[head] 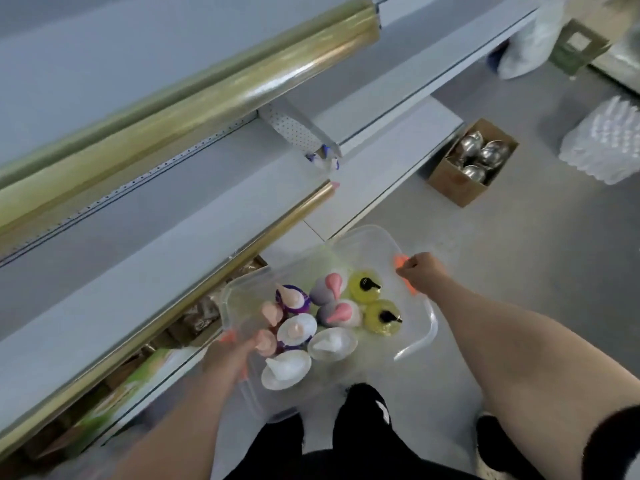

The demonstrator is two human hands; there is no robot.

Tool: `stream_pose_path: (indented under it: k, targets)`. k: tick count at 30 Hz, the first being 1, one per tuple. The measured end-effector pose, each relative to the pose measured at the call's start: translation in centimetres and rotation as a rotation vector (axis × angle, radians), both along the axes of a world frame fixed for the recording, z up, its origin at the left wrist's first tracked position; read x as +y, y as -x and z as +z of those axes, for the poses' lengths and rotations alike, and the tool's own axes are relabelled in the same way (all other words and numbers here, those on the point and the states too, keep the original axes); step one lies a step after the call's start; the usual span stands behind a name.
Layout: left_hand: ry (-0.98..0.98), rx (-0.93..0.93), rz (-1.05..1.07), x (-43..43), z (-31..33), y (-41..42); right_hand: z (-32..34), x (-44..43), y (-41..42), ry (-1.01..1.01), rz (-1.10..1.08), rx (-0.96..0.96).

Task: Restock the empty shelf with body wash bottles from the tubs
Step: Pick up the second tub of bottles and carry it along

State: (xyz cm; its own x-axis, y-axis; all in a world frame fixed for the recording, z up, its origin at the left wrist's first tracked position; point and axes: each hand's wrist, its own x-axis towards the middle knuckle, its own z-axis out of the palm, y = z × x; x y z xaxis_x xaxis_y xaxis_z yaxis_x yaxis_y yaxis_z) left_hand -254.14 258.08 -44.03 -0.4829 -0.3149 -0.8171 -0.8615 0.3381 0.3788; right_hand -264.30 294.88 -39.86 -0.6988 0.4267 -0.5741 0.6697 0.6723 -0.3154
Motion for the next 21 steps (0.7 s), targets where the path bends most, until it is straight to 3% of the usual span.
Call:
stream_pose_path:
  k: [14,21]
  targets:
    - [0.001,-0.053,0.372,7.2,-2.9,1.4,-6.0,1.2,14.6,-0.042,0.425,-0.038]
    - [-0.008,-0.076,0.289,8.0,-5.7,0.6,-10.8,3.2,14.3,-0.132,0.577,-0.096]
